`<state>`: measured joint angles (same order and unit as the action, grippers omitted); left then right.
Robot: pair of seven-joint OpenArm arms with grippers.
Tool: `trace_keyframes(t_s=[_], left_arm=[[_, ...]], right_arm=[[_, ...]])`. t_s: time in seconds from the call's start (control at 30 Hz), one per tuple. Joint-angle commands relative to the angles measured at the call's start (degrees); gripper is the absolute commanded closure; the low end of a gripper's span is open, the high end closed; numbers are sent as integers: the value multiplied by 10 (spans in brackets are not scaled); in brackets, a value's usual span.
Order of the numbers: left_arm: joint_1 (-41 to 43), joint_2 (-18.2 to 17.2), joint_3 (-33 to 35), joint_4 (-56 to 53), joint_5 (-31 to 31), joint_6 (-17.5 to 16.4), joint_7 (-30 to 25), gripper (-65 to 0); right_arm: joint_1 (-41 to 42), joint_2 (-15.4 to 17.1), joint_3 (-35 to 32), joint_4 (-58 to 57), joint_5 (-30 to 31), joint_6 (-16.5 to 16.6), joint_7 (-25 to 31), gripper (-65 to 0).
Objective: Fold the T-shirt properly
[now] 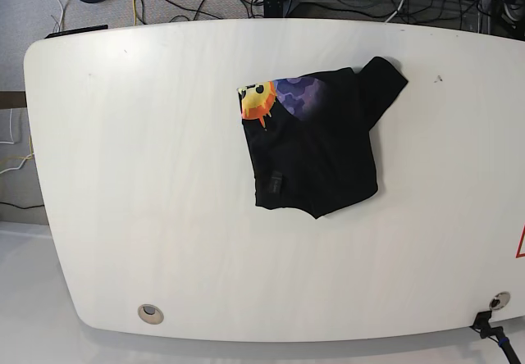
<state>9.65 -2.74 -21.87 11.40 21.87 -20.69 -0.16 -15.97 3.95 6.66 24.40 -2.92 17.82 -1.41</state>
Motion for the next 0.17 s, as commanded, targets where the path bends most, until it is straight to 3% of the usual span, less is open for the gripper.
trace_keyframes(t_s=[0.0,0.13], left_arm=[[-15,-2,-1,-28,0,27,-2,-335],[-20,0,-1,-37,0,64,-2,-335]], right_arm=[[14,8,0,-32,-1,-20,0,-9],[34,9,0,-60,-1,-39,0,-11]])
